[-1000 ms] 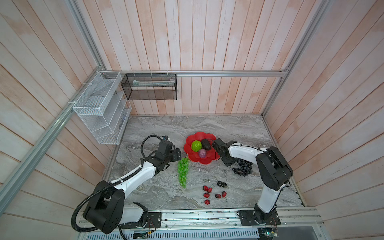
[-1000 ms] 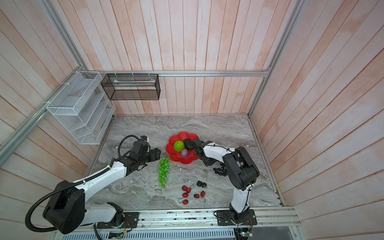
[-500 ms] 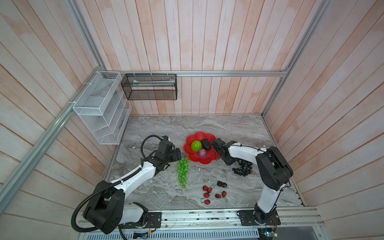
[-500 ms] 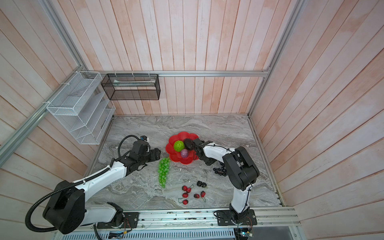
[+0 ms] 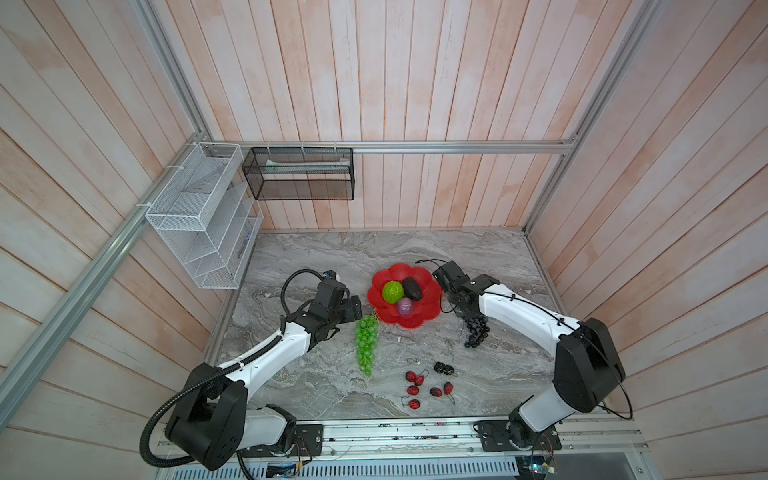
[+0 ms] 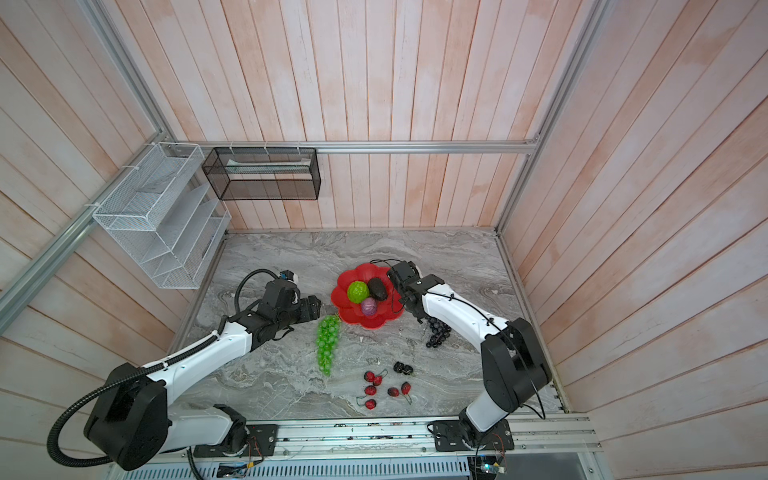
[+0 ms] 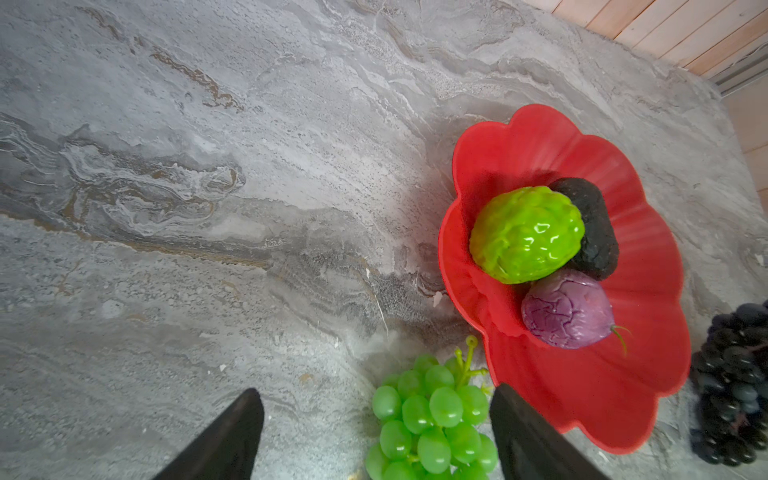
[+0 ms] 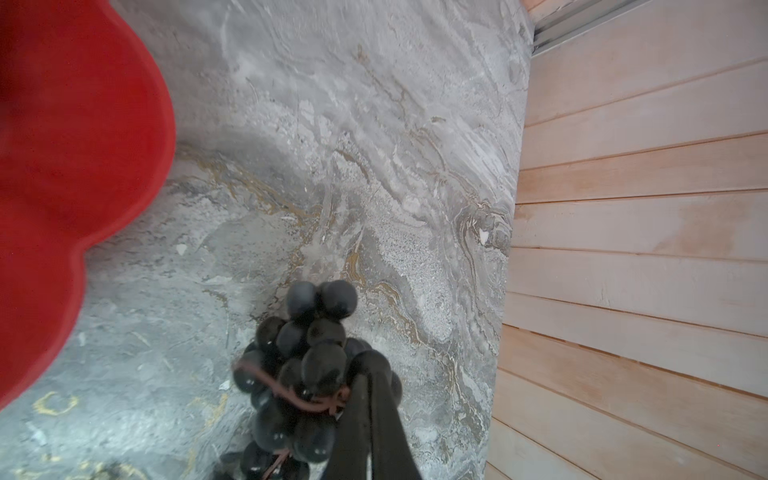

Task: Place and organize the fake fruits in the fruit bowl
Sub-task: 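Raise the dark grapes with the right gripper and swing them above the bowl, then lower the dark grapes with the right gripper into the red bowl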

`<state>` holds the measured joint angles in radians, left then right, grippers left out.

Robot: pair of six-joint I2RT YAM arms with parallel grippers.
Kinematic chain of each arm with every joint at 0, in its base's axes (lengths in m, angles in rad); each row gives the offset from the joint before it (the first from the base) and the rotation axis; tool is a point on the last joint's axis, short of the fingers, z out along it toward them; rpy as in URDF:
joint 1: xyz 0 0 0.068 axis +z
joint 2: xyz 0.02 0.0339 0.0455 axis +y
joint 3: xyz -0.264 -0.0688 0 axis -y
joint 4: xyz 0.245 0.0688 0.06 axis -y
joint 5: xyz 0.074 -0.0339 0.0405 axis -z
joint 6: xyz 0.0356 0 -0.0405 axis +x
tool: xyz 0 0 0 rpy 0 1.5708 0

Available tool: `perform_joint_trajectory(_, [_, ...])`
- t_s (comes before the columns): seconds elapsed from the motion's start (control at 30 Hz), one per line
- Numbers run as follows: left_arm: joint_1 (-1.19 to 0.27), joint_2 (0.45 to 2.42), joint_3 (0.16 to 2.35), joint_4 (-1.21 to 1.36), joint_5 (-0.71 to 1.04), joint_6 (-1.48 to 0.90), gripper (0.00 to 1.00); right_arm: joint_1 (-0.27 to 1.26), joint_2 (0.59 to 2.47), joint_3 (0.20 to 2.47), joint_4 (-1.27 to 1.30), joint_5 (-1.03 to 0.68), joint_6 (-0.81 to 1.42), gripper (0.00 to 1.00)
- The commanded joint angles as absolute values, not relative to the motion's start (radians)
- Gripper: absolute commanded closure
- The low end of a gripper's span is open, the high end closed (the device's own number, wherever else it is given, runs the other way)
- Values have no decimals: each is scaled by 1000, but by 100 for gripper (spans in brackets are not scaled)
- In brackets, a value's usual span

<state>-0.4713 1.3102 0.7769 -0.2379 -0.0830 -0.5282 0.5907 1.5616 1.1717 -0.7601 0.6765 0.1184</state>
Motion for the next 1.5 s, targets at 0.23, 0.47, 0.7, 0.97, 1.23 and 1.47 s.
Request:
perform_joint_trajectory(0.23, [-466,1276,853,-303,-94,-550,12,624,1410,1319,-838,576,138,100])
perform_joint_trajectory(0.47, [-465,1282,870,-315,-106,-552,12,625,1366,1471,-850,496,99,100])
perform_joint_trajectory(0.7, [-465,1277,870,-324,-111,-554,12,629,1422,1650,-880,327,102,100])
perform_joint_trajectory(0.97, [-465,1234,847,-337,-130,-559,12,655,1474,1712,-826,90,166,100])
perform_joint_trajectory(1.23, [-465,1207,833,-343,-147,-554,12,713,1493,1612,-675,-40,267,100])
perform_joint_trajectory(1.47, [-463,1185,825,-351,-161,-548,12,751,1521,1476,-520,-124,355,100])
